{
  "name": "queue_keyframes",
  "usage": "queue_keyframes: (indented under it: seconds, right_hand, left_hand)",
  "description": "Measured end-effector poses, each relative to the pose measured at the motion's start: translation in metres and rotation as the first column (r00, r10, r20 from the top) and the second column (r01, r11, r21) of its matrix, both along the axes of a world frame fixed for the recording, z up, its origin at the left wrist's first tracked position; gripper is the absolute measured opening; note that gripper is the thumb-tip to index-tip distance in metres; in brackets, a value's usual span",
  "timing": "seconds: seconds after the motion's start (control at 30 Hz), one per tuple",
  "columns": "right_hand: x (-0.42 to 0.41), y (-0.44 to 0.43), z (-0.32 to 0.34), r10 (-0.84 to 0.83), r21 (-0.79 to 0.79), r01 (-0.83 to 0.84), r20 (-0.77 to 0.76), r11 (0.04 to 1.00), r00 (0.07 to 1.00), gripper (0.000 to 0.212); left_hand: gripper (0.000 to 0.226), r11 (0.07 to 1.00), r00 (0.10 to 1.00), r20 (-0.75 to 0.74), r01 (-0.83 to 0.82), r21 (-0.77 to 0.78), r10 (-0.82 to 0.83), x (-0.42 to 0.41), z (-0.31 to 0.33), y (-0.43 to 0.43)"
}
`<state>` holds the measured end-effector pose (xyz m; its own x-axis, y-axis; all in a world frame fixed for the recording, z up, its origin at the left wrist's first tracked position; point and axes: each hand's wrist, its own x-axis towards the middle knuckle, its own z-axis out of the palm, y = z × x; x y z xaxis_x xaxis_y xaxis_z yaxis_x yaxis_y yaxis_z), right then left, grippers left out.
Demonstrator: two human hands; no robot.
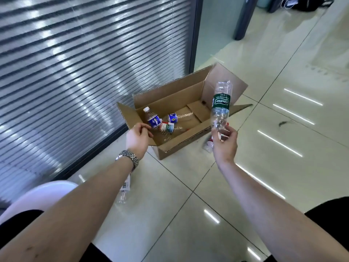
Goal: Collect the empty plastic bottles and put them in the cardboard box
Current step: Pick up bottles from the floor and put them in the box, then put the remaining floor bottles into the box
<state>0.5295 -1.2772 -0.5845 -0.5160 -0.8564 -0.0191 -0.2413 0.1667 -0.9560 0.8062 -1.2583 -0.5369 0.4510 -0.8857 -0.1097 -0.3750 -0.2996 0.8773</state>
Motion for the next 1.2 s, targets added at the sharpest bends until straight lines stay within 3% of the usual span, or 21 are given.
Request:
queue_keyframes:
  seconds: [0.33,0.63,0.8,0.87,0.97,1.07,1.2]
  right_hand:
    - [0.033,-0.032,0.006,-0.064,0.162,0.067,-0.02,0.985,0.998,0.035]
    - [0.049,-0.04,-0.014,-0.122,0.219,0.128,-0.038,0.967,0.992,0.047]
    - [0.046,-0.026,-0.04,-0.151,0.225,0.166,-0.084,0.96,0.985,0.053]
    - [0.04,-0.019,-0.053,-0.157,0.246,0.179,-0.108,0.952,0.982,0.056]
    - [0.031,-0.013,-0.073,-0.166,0.285,0.203,-0.146,0.937,0.975,0.053]
    - [0.026,-0.008,-0.084,-0.162,0.319,0.211,-0.172,0.924,0.972,0.043]
    - [0.016,-0.006,-0.101,-0.161,0.369,0.225,-0.196,0.902,0.967,0.039]
  left_hand:
    - [0.034,0.992,0.993,0.019,-0.116,0.049,0.116,0.048,-0.016,0.026]
    - [0.032,0.974,0.982,0.026,-0.187,0.128,0.186,0.075,-0.046,0.046]
    - [0.023,0.936,0.984,0.159,-0.135,0.325,0.086,0.084,-0.082,0.062]
    - [0.035,0.877,0.967,0.252,-0.095,0.471,-0.03,0.084,-0.101,0.068]
    - [0.06,0.752,0.967,0.24,-0.093,0.652,-0.088,0.083,-0.129,0.081]
    - [0.073,0.686,0.985,0.169,-0.104,0.72,-0.029,0.085,-0.148,0.091]
    - [0.08,0.68,0.989,0.145,-0.102,0.726,-0.005,0.083,-0.167,0.094]
